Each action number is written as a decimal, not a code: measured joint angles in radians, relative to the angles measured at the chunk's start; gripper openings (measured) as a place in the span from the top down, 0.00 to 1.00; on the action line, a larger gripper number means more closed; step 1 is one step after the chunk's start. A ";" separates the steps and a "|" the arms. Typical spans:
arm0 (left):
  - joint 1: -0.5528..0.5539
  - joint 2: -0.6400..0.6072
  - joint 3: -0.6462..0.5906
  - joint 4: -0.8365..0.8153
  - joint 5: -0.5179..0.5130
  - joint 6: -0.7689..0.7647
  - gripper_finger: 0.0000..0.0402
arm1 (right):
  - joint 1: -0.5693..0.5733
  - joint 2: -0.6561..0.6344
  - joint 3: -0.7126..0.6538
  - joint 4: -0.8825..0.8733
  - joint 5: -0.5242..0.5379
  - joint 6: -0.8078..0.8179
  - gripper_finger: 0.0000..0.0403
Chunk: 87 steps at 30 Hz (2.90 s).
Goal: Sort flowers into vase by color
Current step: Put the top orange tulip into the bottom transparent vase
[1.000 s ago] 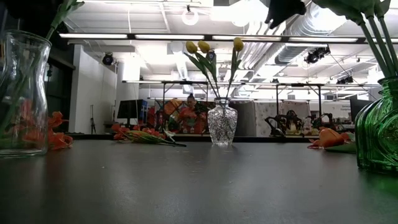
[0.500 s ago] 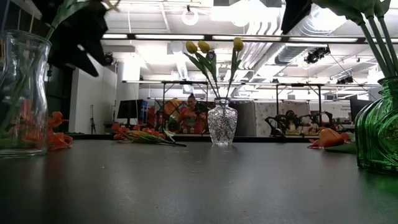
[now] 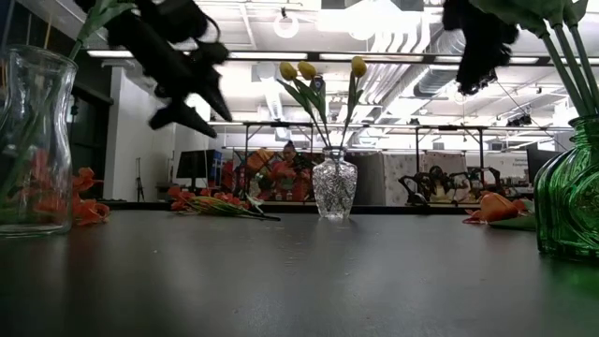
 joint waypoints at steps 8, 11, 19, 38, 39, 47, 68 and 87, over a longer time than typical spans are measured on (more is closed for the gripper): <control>0.039 0.339 0.173 0.058 -0.051 -0.050 0.53 | 0.001 -0.113 -0.156 0.094 -0.045 0.188 0.58; 0.039 0.456 0.230 0.071 -0.083 -0.104 0.53 | 0.001 -0.119 -0.160 0.113 -0.045 0.188 0.58; 0.049 0.662 0.317 0.086 -0.141 -0.255 0.53 | 0.001 -0.119 -0.160 0.184 -0.045 0.167 0.58; 0.038 0.701 0.317 -0.006 -0.185 -0.257 0.97 | 0.001 -0.119 -0.160 0.218 -0.035 0.139 0.58; 0.036 0.684 0.315 -0.046 -0.187 -0.235 0.97 | 0.001 -0.119 -0.160 0.218 -0.035 0.139 0.58; 0.037 0.439 0.272 -0.226 -0.321 -0.139 1.00 | 0.001 -0.119 -0.160 0.218 -0.034 0.123 0.58; -0.478 -0.315 0.139 -0.370 -0.691 -0.380 1.00 | 0.001 -0.118 -0.160 0.221 -0.034 0.132 0.58; -1.242 -0.389 0.140 0.485 -1.321 0.610 1.00 | 0.001 -0.118 -0.159 0.260 -0.035 0.197 0.58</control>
